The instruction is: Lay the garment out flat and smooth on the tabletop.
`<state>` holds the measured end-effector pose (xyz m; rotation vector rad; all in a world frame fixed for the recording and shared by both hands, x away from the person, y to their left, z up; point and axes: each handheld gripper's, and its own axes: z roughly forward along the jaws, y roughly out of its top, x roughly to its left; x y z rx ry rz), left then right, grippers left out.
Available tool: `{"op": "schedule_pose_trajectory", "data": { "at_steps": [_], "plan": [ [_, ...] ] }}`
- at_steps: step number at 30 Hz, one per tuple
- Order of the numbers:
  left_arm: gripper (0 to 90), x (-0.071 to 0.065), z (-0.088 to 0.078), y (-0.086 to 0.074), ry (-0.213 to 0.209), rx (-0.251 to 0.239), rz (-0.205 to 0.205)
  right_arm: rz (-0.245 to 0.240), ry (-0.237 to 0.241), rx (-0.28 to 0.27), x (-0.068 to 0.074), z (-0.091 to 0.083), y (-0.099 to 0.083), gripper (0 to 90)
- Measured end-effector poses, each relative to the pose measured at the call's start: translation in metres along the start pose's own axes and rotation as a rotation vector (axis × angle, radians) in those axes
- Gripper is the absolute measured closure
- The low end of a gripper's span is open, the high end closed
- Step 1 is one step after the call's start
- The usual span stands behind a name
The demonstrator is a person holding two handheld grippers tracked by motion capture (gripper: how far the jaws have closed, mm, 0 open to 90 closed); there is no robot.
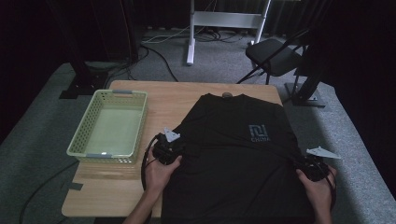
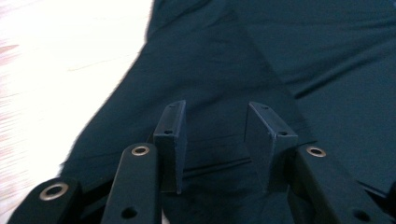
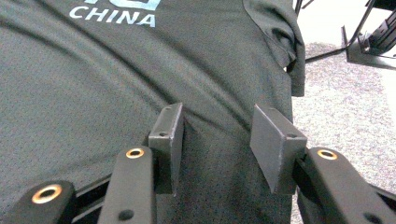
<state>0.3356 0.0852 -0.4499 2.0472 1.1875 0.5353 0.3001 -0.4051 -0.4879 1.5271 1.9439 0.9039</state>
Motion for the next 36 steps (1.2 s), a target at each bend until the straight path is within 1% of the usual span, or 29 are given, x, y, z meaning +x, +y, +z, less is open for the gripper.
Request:
{"op": "schedule_pose_trajectory", "data": {
  "at_steps": [5, 7, 9, 10, 11, 12, 14, 15, 16, 18, 20, 22, 25, 27, 30, 33, 36],
  "plan": [
    [58.5, -0.008, 0.009, 0.002, -0.033, 0.011, 0.011, 0.0, 0.0, 0.0, 0.0, 0.0, 0.0, 54.4],
    [58.0, -0.011, 0.012, 0.003, -0.046, 0.016, 0.022, 0.0, 0.0, 0.0, 0.0, 0.0, 0.0, 54.3],
    [57.2, -0.015, 0.016, 0.004, -0.072, 0.011, 0.044, 0.0, -0.001, -0.001, 0.0, 0.0, 0.0, 54.3],
    [56.8, -0.017, 0.019, 0.004, -0.077, 0.013, 0.051, -0.001, -0.002, 0.0, 0.0, 0.0, 0.0, 54.3],
    [56.8, -0.019, 0.021, 0.004, -0.075, 0.021, 0.059, 0.0, -0.004, 0.0, 0.0, 0.0, 0.0, 54.2],
    [56.8, -0.019, 0.021, 0.004, -0.075, 0.021, 0.059, 0.0, -0.004, 0.0, 0.0, 0.0, 0.0, 54.2],
    [56.3, -0.025, 0.027, 0.004, -0.085, 0.036, 0.071, 0.001, -0.006, 0.0, 0.001, 0.0, 0.0, 54.2],
    [55.9, -0.027, 0.028, 0.003, -0.089, 0.033, 0.071, 0.001, -0.006, 0.0, 0.001, 0.0, 0.0, 54.2],
    [55.3, -0.028, 0.029, 0.003, -0.091, 0.037, 0.076, 0.001, -0.006, 0.0, 0.001, 0.0, 0.0, 54.2],
    [54.6, -0.032, 0.031, 0.002, -0.11, 0.043, 0.079, 0.001, -0.006, 0.0, 0.001, 0.0, 0.0, 54.2],
    [54.2, -0.035, 0.032, 0.0, -0.114, 0.05, 0.086, 0.001, -0.006, 0.0, 0.001, 0.0, 0.0, 54.2],
    [53.8, -0.037, 0.034, -0.001, -0.117, 0.054, 0.087, 0.001, -0.007, 0.0, 0.001, 0.0, 0.0, 54.2],
    [53.0, -0.038, 0.036, -0.002, -0.106, 0.063, 0.102, 0.002, -0.009, -0.001, 0.001, 0.0, 0.0, 54.1],
    [53.2, -0.039, 0.038, -0.002, -0.1, 0.056, 0.098, 0.002, -0.01, -0.001, 0.001, 0.0, 0.0, 54.1],
    [54.6, -0.038, 0.038, -0.001, -0.095, 0.062, 0.096, 0.003, -0.011, -0.001, 0.001, 0.0, 0.0, 54.1],
    [58.7, -0.037, 0.038, -0.001, -0.086, 0.063, 0.094, 0.001, -0.011, -0.001, 0.001, 0.0, 0.0, 54.0],
    [64.0, -0.037, 0.038, 0.0, -0.071, 0.07, 0.101, 0.001, -0.012, -0.001, 0.002, 0.0, 0.0, 53.9]
  ]
}}
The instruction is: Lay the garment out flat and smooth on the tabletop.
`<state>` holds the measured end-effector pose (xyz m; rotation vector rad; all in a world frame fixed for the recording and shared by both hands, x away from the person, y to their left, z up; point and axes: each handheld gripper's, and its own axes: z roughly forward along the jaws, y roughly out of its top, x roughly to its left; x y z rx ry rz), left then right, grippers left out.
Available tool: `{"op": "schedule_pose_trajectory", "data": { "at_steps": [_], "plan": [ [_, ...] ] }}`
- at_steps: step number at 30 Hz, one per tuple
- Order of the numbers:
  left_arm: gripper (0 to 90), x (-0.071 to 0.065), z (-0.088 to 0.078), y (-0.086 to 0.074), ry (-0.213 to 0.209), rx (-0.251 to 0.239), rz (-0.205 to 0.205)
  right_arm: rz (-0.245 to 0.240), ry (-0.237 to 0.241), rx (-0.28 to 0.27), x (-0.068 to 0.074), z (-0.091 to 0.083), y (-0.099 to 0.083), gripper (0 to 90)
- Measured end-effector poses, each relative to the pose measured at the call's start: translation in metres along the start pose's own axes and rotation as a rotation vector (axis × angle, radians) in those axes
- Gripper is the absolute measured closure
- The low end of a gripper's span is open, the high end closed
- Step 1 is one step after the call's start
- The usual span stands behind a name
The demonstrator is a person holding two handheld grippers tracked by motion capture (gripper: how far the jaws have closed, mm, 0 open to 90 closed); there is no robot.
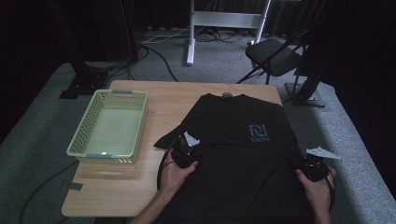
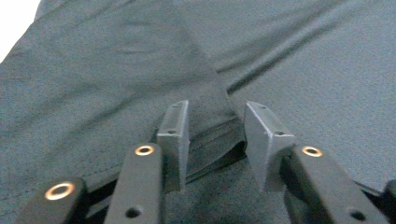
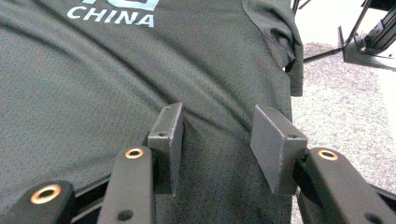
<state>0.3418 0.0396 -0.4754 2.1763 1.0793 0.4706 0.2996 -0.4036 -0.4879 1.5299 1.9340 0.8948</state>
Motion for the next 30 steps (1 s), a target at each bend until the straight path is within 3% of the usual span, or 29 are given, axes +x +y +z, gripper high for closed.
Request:
{"op": "schedule_pose_trajectory", "data": {
  "at_steps": [9, 23, 30],
  "plan": [
    [84.0, -0.002, 0.0, 0.002, 0.015, -0.004, 0.013, 0.001, 0.0, 0.0, 0.0, 0.0, 0.0, 53.9],
    [84.5, 0.004, -0.01, 0.002, -0.022, -0.038, -0.023, 0.001, 0.0, 0.0, 0.0, 0.0, 0.0, 53.9],
    [84.4, 0.008, -0.012, -0.001, -0.015, -0.041, -0.04, 0.002, 0.0, 0.0, 0.0, 0.0, 0.0, 53.9]
  ]
}}
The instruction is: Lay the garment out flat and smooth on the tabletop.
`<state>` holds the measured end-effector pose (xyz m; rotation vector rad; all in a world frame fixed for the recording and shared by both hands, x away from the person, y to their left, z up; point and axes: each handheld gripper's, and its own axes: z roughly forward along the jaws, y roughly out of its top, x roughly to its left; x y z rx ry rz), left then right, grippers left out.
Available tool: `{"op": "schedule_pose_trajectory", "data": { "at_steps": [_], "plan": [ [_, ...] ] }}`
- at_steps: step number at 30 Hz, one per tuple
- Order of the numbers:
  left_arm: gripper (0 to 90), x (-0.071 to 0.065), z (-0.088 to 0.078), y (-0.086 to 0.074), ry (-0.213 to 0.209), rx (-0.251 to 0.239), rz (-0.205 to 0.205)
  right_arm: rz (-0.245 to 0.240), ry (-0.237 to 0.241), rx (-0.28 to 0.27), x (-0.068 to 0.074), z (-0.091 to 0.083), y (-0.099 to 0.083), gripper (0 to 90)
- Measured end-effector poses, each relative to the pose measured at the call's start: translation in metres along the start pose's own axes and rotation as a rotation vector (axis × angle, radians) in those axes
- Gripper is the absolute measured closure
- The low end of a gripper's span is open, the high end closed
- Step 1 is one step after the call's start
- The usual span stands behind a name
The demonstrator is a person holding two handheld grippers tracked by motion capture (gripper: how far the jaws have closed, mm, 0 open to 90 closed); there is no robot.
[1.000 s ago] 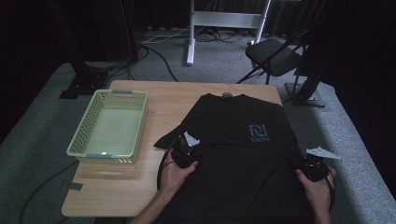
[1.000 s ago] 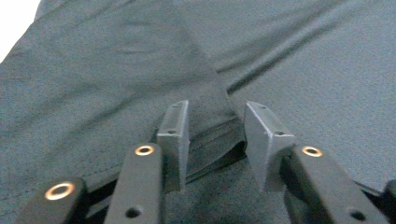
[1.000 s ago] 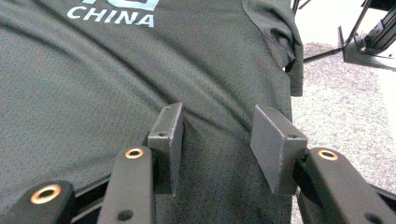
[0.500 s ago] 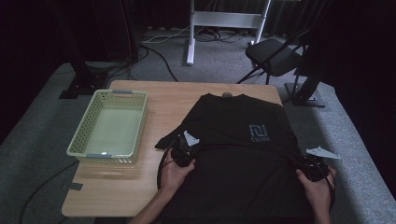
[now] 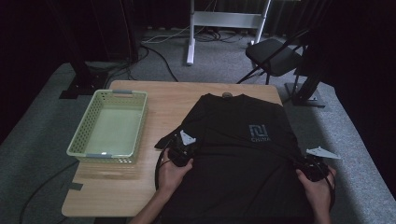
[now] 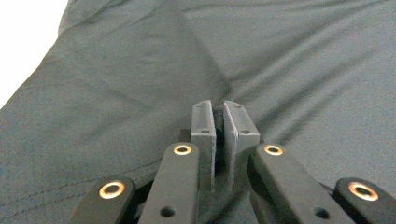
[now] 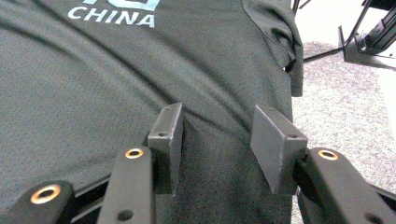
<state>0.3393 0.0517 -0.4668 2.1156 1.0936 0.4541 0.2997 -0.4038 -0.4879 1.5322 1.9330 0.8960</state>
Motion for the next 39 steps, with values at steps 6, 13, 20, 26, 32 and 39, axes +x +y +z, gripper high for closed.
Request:
{"op": "schedule_pose_trajectory", "data": {
  "at_steps": [6, 13, 20, 26, 32, 39],
  "plan": [
    [86.3, 0.002, -0.001, 0.002, 0.01, 0.001, 0.003, 0.0, 0.0, 0.0, 0.0, 0.0, 0.0, 53.9],
    [86.5, 0.007, -0.001, 0.005, 0.024, -0.005, -0.009, 0.0, 0.0, 0.0, 0.0, 0.0, 0.0, 53.9],
    [86.5, 0.013, -0.001, 0.007, 0.038, -0.003, -0.011, 0.001, 0.001, 0.001, 0.0, 0.0, 0.0, 53.8],
    [86.7, 0.018, -0.002, 0.007, 0.047, -0.006, -0.024, 0.002, 0.001, 0.001, 0.0, 0.0, 0.0, 53.8],
    [86.7, 0.024, -0.005, 0.009, 0.059, -0.013, -0.036, 0.0, 0.001, 0.001, 0.0, 0.0, 0.0, 53.8],
    [86.7, 0.031, -0.009, 0.008, 0.073, -0.02, -0.05, 0.0, 0.0, 0.0, 0.0, 0.0, 0.0, 53.8]
  ]
}}
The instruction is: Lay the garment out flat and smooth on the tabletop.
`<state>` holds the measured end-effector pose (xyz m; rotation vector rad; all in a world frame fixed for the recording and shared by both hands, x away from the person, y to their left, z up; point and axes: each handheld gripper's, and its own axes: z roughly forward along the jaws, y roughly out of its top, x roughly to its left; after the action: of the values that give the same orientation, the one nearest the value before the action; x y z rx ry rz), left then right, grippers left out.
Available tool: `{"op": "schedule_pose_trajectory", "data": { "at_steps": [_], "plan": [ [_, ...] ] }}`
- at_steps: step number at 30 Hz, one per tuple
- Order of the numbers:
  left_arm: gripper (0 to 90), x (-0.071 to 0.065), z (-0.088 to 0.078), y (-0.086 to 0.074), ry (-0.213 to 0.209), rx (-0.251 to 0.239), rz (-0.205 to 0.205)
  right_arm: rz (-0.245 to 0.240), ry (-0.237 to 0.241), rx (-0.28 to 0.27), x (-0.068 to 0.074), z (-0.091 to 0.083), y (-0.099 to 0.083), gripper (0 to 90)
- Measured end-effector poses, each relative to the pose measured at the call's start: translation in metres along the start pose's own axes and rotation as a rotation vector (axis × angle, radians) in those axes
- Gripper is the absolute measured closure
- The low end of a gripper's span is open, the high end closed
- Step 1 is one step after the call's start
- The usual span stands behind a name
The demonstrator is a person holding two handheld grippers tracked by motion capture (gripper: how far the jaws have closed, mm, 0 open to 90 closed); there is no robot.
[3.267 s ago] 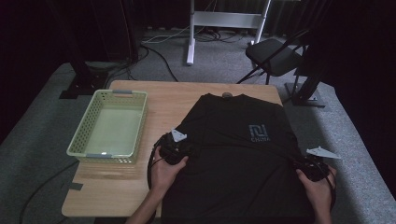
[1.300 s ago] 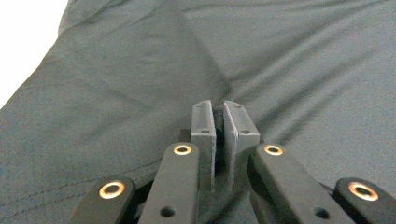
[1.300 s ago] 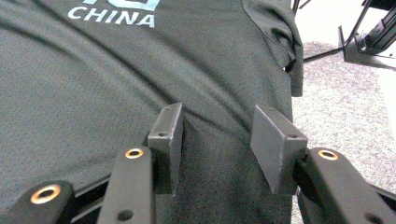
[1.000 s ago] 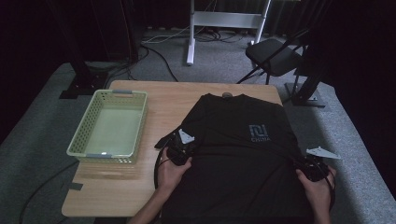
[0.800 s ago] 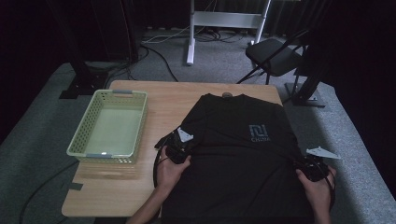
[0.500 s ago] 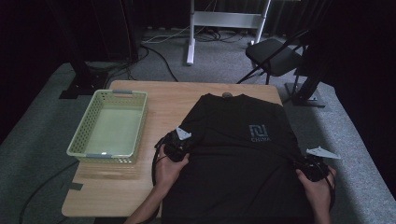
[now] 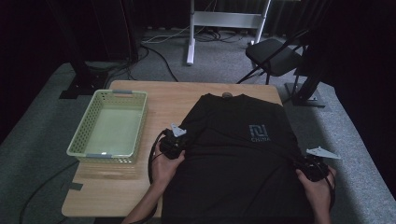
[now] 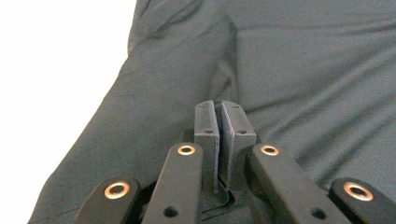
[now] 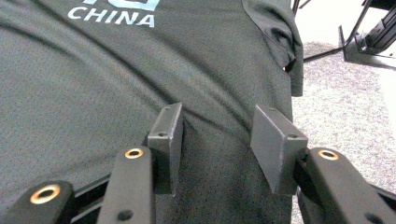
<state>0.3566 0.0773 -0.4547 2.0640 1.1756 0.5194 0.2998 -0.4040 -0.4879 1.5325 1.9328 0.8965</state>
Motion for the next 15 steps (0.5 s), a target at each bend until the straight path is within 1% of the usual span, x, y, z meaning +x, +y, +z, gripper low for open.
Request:
{"op": "schedule_pose_trajectory", "data": {
  "at_steps": [5, 15],
  "plan": [
    [86.7, 0.006, -0.003, 0.001, 0.01, -0.005, -0.011, 0.0, 0.0, 0.0, 0.0, 0.0, 0.0, 53.8],
    [86.7, 0.013, -0.005, 0.004, 0.026, -0.009, -0.015, 0.0, -0.001, 0.0, 0.0, 0.0, 0.0, 53.7]
  ]
}}
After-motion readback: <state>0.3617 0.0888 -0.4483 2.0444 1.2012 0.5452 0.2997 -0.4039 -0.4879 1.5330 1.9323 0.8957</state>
